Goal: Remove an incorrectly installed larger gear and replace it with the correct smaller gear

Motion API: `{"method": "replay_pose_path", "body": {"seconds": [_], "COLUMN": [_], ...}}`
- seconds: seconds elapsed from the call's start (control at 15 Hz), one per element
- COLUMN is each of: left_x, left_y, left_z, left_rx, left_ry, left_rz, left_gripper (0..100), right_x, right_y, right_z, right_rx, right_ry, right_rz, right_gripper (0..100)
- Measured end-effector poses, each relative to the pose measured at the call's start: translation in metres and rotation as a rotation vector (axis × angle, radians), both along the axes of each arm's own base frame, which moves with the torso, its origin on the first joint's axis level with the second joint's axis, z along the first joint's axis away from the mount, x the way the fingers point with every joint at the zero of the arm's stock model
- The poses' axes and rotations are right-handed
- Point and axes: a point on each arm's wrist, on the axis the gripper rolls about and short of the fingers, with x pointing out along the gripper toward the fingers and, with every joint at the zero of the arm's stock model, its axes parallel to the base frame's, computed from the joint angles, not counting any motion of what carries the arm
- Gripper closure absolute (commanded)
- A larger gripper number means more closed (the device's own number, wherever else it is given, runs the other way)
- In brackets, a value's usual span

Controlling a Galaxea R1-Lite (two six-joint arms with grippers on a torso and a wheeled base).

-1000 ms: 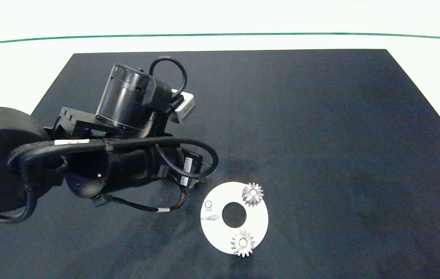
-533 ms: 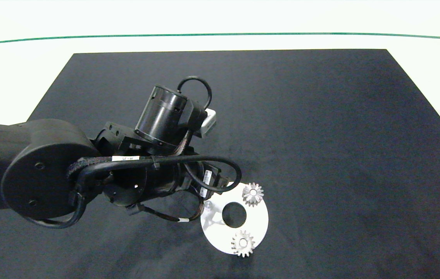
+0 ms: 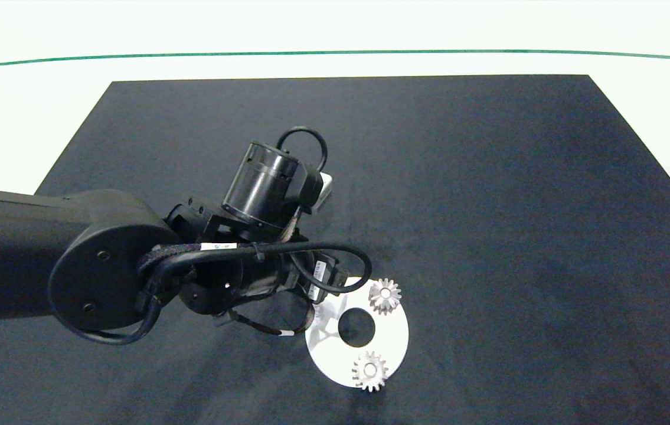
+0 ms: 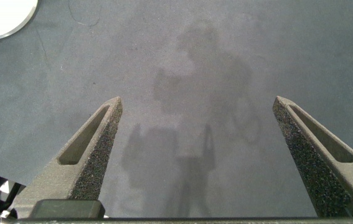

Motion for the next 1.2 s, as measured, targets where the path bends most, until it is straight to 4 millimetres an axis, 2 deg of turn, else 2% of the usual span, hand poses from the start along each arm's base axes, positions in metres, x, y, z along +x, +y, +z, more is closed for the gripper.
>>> {"method": "replay_pose_path", "body": {"seconds": [0.53, 1.2], "left_x": [0.01, 0.012], "left_y": [-0.001, -0.002], "left_z": [-0.008, -0.014], "left_rx": [0.012, 0.039], "left_ry": [-0.012, -0.001], "left_rz": [0.036, 0.031], "left_gripper": [1, 22], "right_x": [0.0, 0.0], "right_y": [0.0, 0.0], "right_z": [0.0, 0.0], "right_rx": [0.001, 0.0], "right_ry": [-0.001, 0.0], "right_rz": [0.001, 0.001], "right_gripper": [0, 0]}}
